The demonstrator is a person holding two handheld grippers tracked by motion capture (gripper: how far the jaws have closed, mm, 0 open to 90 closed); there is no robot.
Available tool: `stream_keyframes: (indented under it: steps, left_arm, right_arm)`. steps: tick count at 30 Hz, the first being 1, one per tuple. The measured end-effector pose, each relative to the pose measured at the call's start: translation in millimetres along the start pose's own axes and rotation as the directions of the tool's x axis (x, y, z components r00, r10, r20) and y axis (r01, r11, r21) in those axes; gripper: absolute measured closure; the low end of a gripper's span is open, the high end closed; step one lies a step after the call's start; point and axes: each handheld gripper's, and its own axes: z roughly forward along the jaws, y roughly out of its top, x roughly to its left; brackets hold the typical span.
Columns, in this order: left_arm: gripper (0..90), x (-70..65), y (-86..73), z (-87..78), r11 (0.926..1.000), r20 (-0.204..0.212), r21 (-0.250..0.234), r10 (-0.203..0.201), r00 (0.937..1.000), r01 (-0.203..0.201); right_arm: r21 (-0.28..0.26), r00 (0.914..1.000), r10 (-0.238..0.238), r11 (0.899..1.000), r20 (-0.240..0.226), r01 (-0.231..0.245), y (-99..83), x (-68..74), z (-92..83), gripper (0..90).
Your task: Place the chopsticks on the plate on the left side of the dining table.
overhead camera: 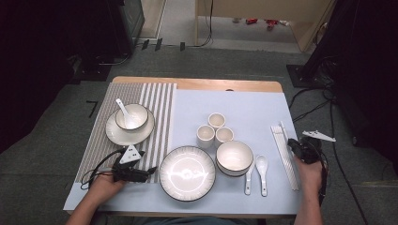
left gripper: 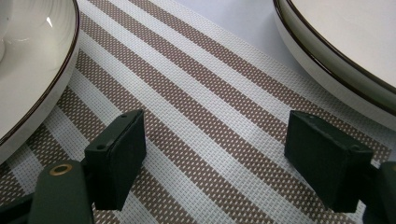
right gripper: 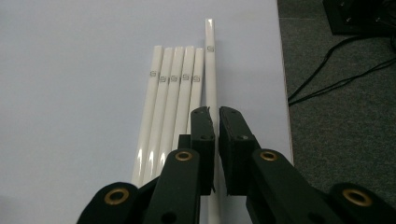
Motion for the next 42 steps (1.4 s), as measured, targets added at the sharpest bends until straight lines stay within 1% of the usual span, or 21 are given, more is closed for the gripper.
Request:
stream_keyframes:
  steps: [3,5,12,13,15,17,19,23,25,28,30,34,37,38,40,41,42]
  left_arm:
    - [21.1,-0.1,0.0,0.1,1.0000,0.000,-0.001,-0.002,1.0000,0.002]
    - [21.1,0.0,0.0,0.0,1.0000,0.000,0.000,0.000,1.0000,0.000]
    - [21.1,-0.1,0.0,0.1,1.0000,0.000,-0.001,-0.002,1.0000,0.002]
    - [21.2,-0.1,0.0,0.0,1.0000,0.000,-0.001,-0.002,1.0000,0.002]
    - [21.1,-0.1,0.0,0.1,1.0000,0.000,-0.001,-0.001,1.0000,0.001]
    - [21.1,0.0,0.1,0.0,1.0000,0.000,0.000,0.000,1.0000,0.000]
    - [21.1,0.1,0.1,-0.1,1.0000,0.000,0.001,0.001,1.0000,-0.001]
    - [21.1,0.0,0.0,0.0,1.0000,-0.001,0.000,0.001,1.0000,-0.001]
    - [21.2,-0.1,0.0,0.0,1.0000,-0.001,-0.001,-0.001,1.0000,0.001]
    - [21.1,-0.2,-0.1,0.0,1.0000,-0.001,-0.001,-0.002,1.0000,0.002]
    - [21.2,-0.2,-0.1,0.1,1.0000,0.000,-0.002,-0.002,1.0000,0.002]
    - [21.1,-0.1,0.0,0.0,1.0000,-0.001,-0.001,0.000,1.0000,0.000]
    - [21.2,0.0,0.0,0.0,1.0000,-0.001,-0.001,0.000,1.0000,0.000]
    - [21.2,0.0,0.0,0.0,1.0000,-0.001,-0.001,0.000,1.0000,0.000]
    - [21.1,0.0,0.0,0.0,1.0000,-0.001,-0.001,0.000,1.0000,0.000]
    - [21.1,0.0,0.0,0.0,1.0000,-0.001,-0.001,0.000,1.0000,0.000]
    - [21.1,0.0,0.0,0.0,1.0000,-0.001,-0.001,0.000,1.0000,0.000]
  right_arm:
    - [-0.003,0.9999,0.011,1.000,-0.009,-0.011,1.3,-0.8,-2.2,85.1]
    - [-0.005,0.9999,0.010,1.000,-0.012,-0.010,1.8,-1.6,-3.0,85.1]
    - [0.021,1.0000,0.007,1.000,0.001,-0.007,-0.3,-1.9,4.3,85.1]
    - [0.023,1.0000,-0.004,1.000,0.009,0.004,-0.8,-1.7,6.5,85.1]
    - [0.020,0.9999,-0.004,1.000,0.011,0.004,-1.0,-1.7,6.9,85.1]
    - [0.004,0.9995,-0.016,1.000,0.026,0.016,-1.3,-1.1,8.7,85.0]
    - [-0.001,0.9995,-0.013,1.000,0.028,0.013,-1.7,-0.4,9.6,84.9]
    - [0.013,0.9995,-0.015,1.000,0.029,0.015,-1.7,-0.2,10.3,83.9]
    - [0.016,0.9994,-0.022,1.000,0.028,0.021,-2.4,0.1,9.4,82.8]
    - [0.015,0.9976,-0.056,0.998,0.040,0.055,-5.7,1.9,6.3,81.8]
    - [0.017,0.9971,-0.062,0.998,0.046,0.061,-6.7,2.1,5.2,81.8]
    - [0.017,0.9945,-0.087,0.996,0.058,0.087,-8.3,3.8,4.4,84.4]
    - [0.017,0.9950,-0.083,0.996,0.056,0.082,-8.2,3.6,4.4,85.0]
    - [0.015,0.9971,-0.059,0.998,0.047,0.058,-7.6,2.2,4.3,85.1]
    - [0.015,0.9978,-0.051,0.999,0.042,0.050,-7.2,1.7,4.4,85.2]
    - [0.008,0.9988,-0.035,0.999,0.035,0.035,-5.8,0.7,4.2,85.2]
    - [0.008,0.9988,-0.035,0.999,0.035,0.035,-5.8,0.7,4.2,85.2]
